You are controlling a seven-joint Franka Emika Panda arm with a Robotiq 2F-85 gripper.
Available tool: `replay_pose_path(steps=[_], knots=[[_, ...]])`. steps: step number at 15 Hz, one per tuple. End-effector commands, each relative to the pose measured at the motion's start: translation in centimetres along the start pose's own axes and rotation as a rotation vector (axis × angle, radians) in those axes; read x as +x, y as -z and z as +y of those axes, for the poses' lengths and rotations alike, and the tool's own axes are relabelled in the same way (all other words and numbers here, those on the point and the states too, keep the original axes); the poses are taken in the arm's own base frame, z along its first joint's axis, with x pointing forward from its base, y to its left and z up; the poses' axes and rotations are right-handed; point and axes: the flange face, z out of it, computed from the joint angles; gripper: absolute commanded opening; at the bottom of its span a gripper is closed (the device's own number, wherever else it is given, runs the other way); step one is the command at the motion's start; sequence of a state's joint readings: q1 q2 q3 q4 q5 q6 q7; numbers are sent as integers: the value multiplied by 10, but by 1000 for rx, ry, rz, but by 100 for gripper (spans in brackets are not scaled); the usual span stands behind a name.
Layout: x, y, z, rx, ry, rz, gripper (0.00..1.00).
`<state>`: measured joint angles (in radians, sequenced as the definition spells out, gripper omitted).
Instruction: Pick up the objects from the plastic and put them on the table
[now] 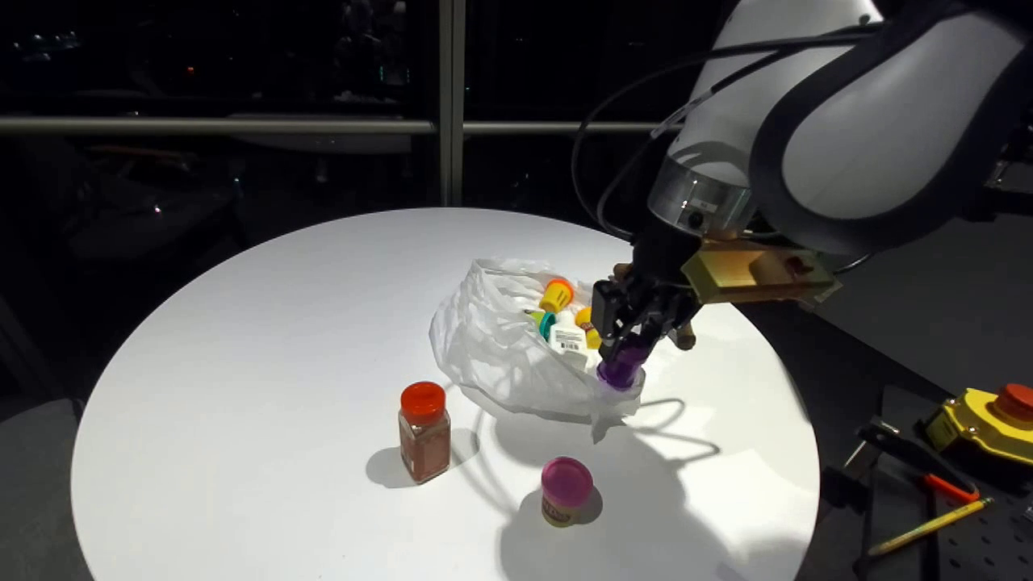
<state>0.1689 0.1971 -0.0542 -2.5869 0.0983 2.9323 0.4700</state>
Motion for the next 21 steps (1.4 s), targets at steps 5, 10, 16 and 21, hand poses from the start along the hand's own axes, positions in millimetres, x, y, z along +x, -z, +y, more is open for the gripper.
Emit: replay_pose_path(steps=[5, 10, 16, 21], knots=[[-48, 34, -1, -20, 92, -81, 25], [-43, -2, -4, -57, 105, -119, 25], [-38, -59, 1, -133, 161, -151, 25], [-47, -63, 4, -141, 218, -168, 76]])
